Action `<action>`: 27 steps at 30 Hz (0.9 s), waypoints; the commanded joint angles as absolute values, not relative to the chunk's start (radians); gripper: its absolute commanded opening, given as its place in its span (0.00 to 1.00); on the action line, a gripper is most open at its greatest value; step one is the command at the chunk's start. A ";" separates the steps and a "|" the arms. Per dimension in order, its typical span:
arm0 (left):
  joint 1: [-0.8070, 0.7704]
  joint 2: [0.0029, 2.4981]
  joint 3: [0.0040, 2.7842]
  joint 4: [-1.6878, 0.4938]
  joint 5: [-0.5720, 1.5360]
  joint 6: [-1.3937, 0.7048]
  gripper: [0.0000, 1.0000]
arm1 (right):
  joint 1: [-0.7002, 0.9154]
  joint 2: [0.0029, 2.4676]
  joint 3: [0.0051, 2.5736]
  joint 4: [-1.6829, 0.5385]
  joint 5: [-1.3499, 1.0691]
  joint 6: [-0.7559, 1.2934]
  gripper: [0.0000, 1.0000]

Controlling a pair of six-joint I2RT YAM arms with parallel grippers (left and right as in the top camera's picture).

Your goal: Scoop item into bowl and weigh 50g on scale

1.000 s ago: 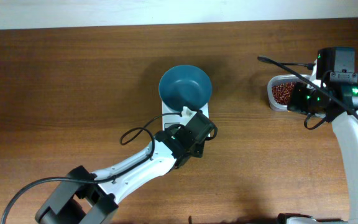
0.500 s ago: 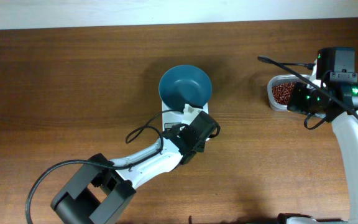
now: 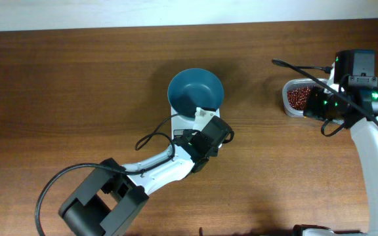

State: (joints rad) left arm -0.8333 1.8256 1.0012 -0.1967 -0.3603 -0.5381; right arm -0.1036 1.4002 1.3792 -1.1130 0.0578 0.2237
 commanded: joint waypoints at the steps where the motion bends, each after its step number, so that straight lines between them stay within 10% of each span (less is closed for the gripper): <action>1: -0.837 1.836 1.015 -0.194 -0.382 -0.529 0.00 | -0.107 1.401 1.402 -1.109 0.052 0.213 0.04; 27: -0.835 1.899 1.015 -0.246 -0.345 -0.529 0.00 | -0.107 1.401 1.402 -1.110 0.052 0.213 0.04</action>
